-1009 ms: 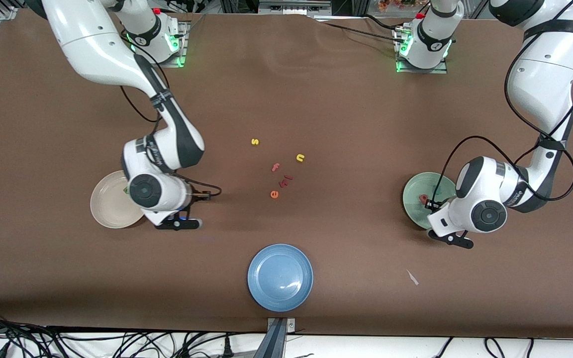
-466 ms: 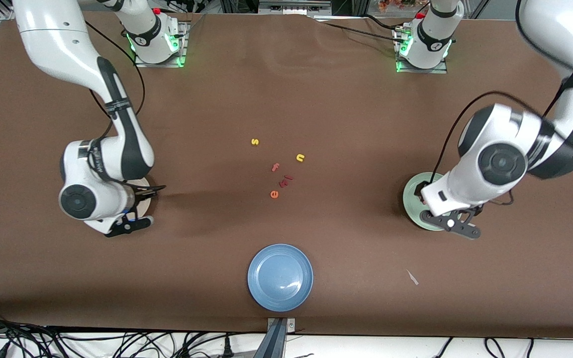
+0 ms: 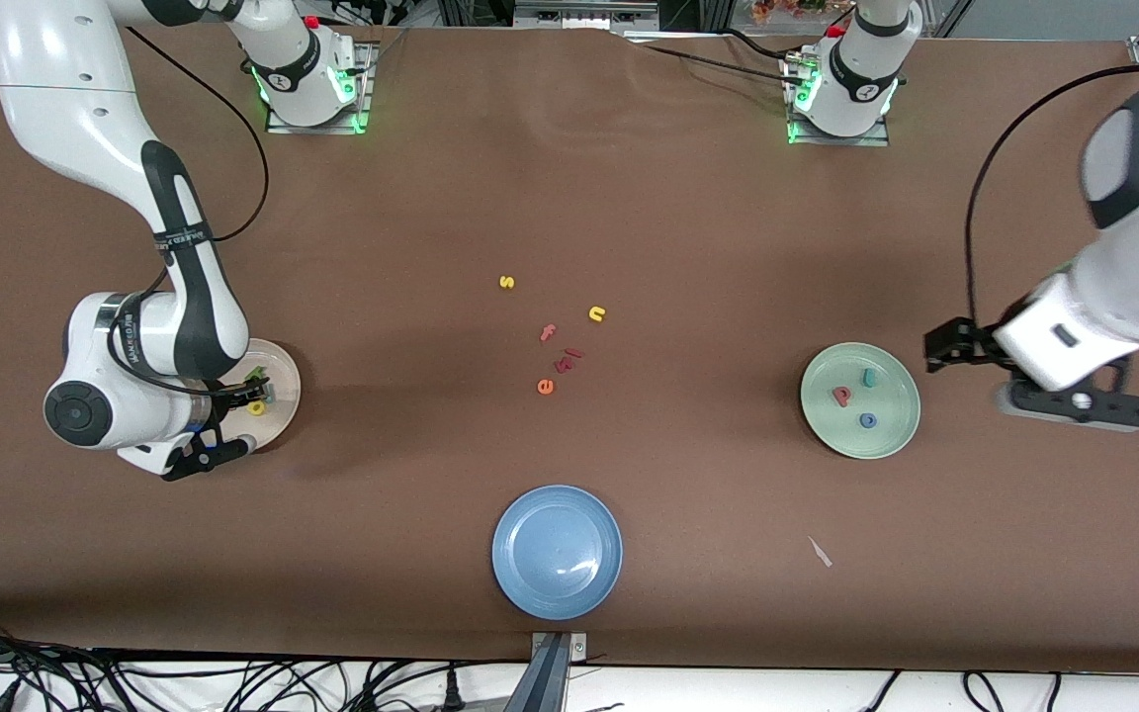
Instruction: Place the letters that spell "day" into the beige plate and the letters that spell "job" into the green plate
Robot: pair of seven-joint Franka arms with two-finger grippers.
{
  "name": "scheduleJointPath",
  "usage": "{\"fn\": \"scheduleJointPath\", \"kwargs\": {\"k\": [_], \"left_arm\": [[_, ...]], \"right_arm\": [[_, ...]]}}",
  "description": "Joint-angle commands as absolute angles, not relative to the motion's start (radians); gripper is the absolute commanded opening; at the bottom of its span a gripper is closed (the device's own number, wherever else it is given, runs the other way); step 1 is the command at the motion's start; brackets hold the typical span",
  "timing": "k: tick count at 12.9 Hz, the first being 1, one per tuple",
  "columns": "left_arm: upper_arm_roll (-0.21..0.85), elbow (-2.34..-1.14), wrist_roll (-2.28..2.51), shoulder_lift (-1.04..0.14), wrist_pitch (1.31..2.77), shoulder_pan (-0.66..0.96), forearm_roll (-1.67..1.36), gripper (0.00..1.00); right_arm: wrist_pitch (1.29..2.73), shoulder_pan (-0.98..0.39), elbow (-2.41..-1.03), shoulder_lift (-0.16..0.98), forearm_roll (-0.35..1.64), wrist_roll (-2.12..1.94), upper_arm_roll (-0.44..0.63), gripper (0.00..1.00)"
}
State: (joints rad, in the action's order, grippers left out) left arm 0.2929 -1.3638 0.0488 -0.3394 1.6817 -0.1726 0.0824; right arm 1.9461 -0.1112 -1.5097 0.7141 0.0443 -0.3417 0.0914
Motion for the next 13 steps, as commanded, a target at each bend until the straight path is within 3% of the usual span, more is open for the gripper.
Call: {"fn": "scheduleJointPath", "kwargs": {"k": [1, 3, 6, 10, 13], "left_arm": [[0.135, -1.402, 0.051, -0.27, 1.672, -0.074, -0.037, 1.0], [0.008, -1.527, 0.052, -0.148, 1.677, 0.041, -0.034, 1.0], [0.0, -1.708, 0.077, -0.002, 1.736, 0.077, 0.038, 1.0], [0.005, -1.704, 0.089, 0.005, 1.732, 0.06, 0.034, 1.0], [0.008, -1.692, 0.08, 0.005, 1.7, 0.037, -0.003, 1.0]], "right_arm": [[1.945, -0.136, -1.514, 0.69, 0.071, -0.29, 0.081, 1.0], [1.91, -0.15, -1.508, 0.678, 0.069, -0.224, 0.049, 1.0], [1.879, -0.152, -1.499, 0.655, 0.06, -0.1, -0.011, 1.0], [1.842, -0.176, -1.49, 0.632, 0.058, -0.046, -0.018, 1.0], [1.829, -0.336, -1.491, 0.572, 0.048, -0.017, 0.057, 1.0]]}}
